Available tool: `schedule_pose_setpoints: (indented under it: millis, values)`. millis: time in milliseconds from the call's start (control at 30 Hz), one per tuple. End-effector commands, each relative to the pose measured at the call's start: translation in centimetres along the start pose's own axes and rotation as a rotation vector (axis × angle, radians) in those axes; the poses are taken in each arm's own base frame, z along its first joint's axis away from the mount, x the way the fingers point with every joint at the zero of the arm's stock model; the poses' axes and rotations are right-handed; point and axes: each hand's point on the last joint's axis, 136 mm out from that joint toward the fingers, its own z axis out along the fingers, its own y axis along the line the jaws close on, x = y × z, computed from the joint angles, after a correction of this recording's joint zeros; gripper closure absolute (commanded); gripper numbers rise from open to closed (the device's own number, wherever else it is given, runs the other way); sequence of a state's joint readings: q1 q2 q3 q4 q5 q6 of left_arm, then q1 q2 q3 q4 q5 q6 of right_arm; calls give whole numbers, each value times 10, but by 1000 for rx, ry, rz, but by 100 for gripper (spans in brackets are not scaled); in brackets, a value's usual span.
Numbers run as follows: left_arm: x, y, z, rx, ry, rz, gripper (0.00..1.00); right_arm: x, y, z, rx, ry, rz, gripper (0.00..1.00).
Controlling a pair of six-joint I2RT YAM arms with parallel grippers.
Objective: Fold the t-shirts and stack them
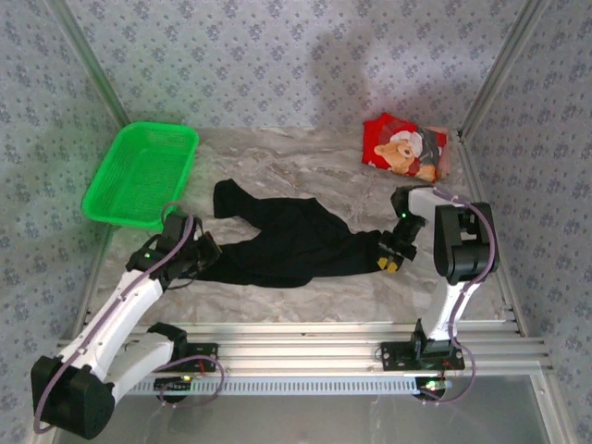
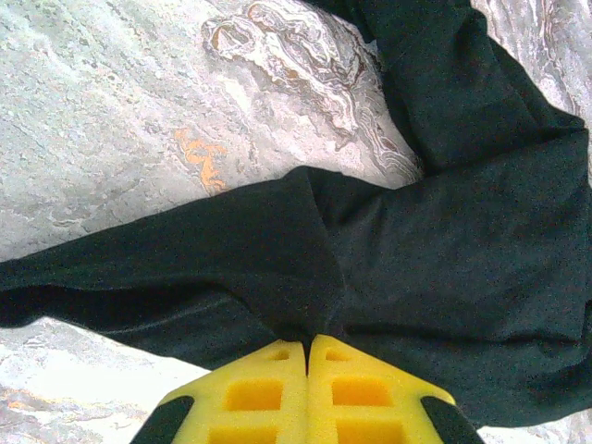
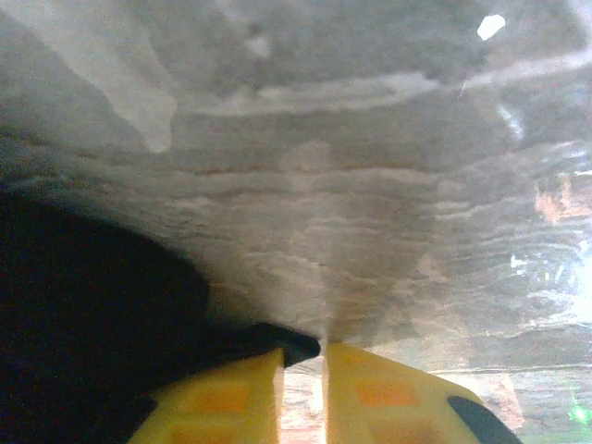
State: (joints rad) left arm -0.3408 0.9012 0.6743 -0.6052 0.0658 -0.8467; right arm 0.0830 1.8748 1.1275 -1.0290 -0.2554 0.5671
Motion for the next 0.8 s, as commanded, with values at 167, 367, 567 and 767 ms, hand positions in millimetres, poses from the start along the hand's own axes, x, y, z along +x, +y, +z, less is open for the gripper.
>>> schedule_pose_setpoints:
  millis: [167, 367, 567, 767]
  values:
    - [3, 2, -1, 27, -11, -18, 100, -53, 50, -12, -112, -201, -100, 97]
    - [1, 3, -6, 31, -21, -22, 100, -51, 63, -33, -187, -264, -152, 100]
    - [-14, -8, -21, 46, -53, -11, 100, -24, 58, -80, -254, -318, -197, 100]
    - [-22, -17, -27, 62, -63, -2, 100, 0, 36, -80, -249, -271, -212, 100]
